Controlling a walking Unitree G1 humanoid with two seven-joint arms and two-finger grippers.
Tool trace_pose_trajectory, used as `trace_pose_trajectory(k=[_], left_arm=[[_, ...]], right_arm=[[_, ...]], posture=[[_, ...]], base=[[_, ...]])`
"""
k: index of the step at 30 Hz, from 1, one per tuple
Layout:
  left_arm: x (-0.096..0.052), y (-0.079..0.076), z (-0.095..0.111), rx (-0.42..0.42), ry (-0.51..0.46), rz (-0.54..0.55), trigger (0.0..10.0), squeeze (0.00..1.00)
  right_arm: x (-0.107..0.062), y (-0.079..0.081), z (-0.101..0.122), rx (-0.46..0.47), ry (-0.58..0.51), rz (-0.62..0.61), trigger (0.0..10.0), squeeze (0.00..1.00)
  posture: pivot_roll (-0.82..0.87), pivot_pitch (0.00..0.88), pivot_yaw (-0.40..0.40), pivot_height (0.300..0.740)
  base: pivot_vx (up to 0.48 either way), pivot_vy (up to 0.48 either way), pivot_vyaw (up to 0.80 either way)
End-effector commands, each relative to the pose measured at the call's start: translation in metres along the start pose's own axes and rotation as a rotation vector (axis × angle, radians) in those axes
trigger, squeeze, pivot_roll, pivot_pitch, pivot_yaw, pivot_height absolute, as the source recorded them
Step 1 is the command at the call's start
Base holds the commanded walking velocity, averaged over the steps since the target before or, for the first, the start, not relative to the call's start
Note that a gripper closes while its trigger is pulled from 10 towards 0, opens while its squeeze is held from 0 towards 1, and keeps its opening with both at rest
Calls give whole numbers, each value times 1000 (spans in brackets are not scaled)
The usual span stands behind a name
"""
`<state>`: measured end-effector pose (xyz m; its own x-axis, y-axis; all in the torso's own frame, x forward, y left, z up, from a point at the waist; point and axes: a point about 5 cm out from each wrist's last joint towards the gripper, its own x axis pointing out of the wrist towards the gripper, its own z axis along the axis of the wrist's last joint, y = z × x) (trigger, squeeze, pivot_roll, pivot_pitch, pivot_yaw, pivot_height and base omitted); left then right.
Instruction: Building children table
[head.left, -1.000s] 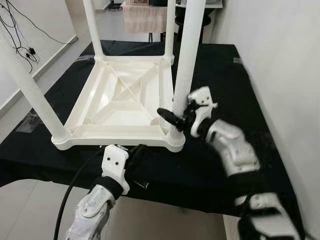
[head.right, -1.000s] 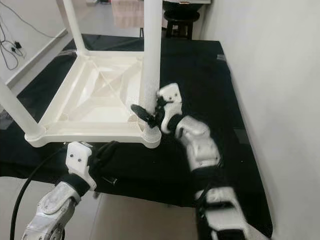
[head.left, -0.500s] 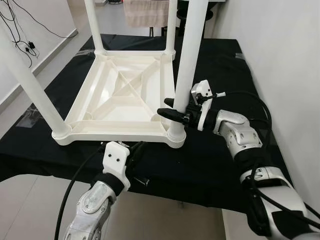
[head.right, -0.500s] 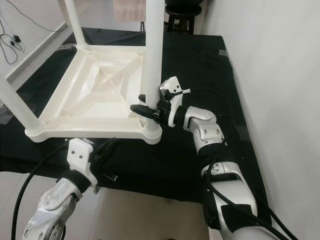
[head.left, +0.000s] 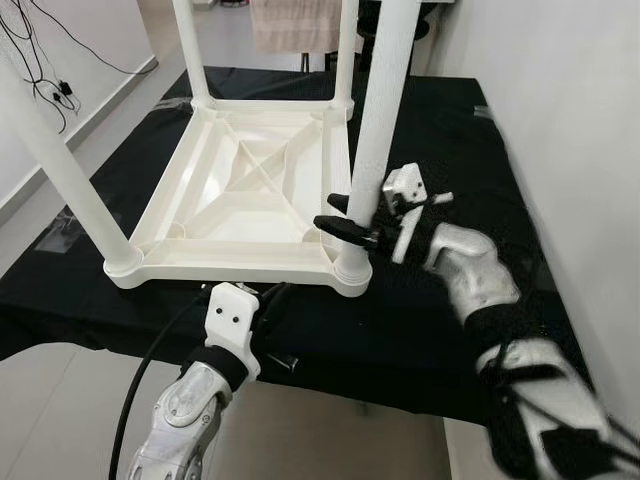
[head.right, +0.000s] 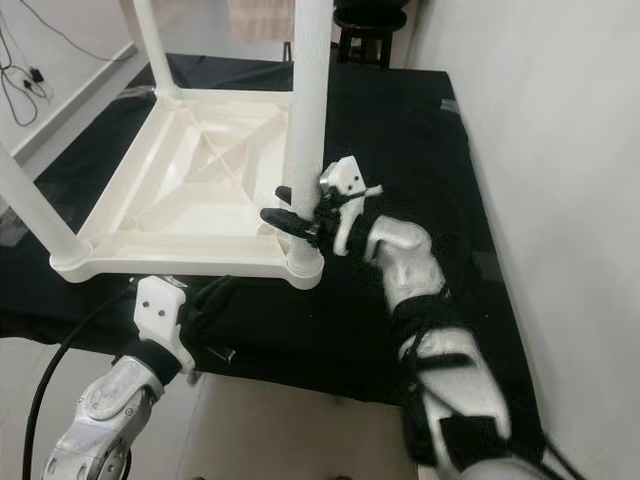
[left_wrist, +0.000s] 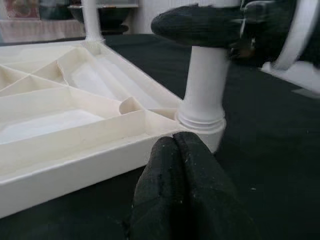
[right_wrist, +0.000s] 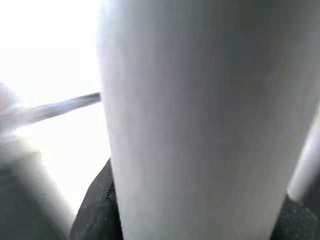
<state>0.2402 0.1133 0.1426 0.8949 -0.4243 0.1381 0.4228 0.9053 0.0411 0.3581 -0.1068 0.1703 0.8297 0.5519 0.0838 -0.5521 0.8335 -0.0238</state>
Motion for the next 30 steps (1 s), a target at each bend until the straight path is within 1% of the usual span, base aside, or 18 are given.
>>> trace_pose_trajectory(k=[1,2,3,7,8,10,11,13,14,18,19,20,21,24,25,27,28,30], left_arm=[[-2,4,-3,-1,26,6,10000,0],[-2,4,-4,-1,26,5,10000,0],[-2,4,-4,-3,27,6,10000,0],[-1,4,-4,-10,28,5,10000,0],[0,2,-5,-9,28,3,10000,0],[0,2,-5,-9,28,3,10000,0],[0,3,-4,-9,26,18,10000,0],[0,3,-4,-11,23,37,10000,0],[0,3,-4,-12,23,37,10000,0],[0,3,-5,-14,25,31,10000,0],[0,3,-5,-15,27,24,10000,0],[1,2,-5,-19,30,16,10000,0],[1,2,-5,-19,30,16,10000,0],[1,2,-5,-19,31,15,10000,0],[1,2,-5,-19,31,15,10000,0],[1,2,-6,-18,33,17,10000,0],[1,2,-6,-18,33,17,10000,0],[1,2,-6,-18,34,18,10000,0]], right_arm=[[-19,15,-34,22,155,-199,0,0],[-23,25,-36,24,159,-201,0,0],[-17,29,-31,-13,151,-133,0,0],[-12,24,-30,-27,158,-133,0,0],[-2,17,-29,-39,173,-108,0,0],[-2,17,-29,-39,173,-108,0,0],[2,13,-27,-46,174,-126,10000,0],[7,16,-18,-26,136,-72,10000,0],[9,19,-13,-15,123,-36,10000,1000],[9,25,-5,-10,97,22,10000,1000],[9,29,7,-5,68,139,10000,890],[8,28,23,-20,28,324,10000,0],[8,28,23,-20,28,324,10000,0],[5,18,29,-69,56,498,10000,0],[5,18,29,-69,56,498,10000,0],[4,11,31,-87,75,601,10000,0],[4,11,31,-87,75,601,10000,0],[3,7,32,-69,96,694,10000,0]], posture=[[69,122,-15,740],[69,122,-15,740],[49,110,-7,740],[56,109,-14,740],[69,112,-26,740],[69,112,-26,740],[76,109,-34,740],[80,110,-37,740],[79,108,-38,740],[77,108,-35,740],[73,105,-32,740],[74,103,-32,740],[74,103,-32,740],[83,101,-39,740],[83,101,-39,740],[85,99,-41,740],[85,99,-41,740],[88,98,-41,740]], base=[[0,0,0],[0,0,0],[0,0,0],[0,0,0],[0,0,0],[0,0,0],[0,0,0],[0,0,0],[0,0,0],[0,0,0],[0,0,0],[0,0,0],[0,0,0],[0,0,0],[0,0,0],[0,0,0],[0,0,0],[0,0,0]])
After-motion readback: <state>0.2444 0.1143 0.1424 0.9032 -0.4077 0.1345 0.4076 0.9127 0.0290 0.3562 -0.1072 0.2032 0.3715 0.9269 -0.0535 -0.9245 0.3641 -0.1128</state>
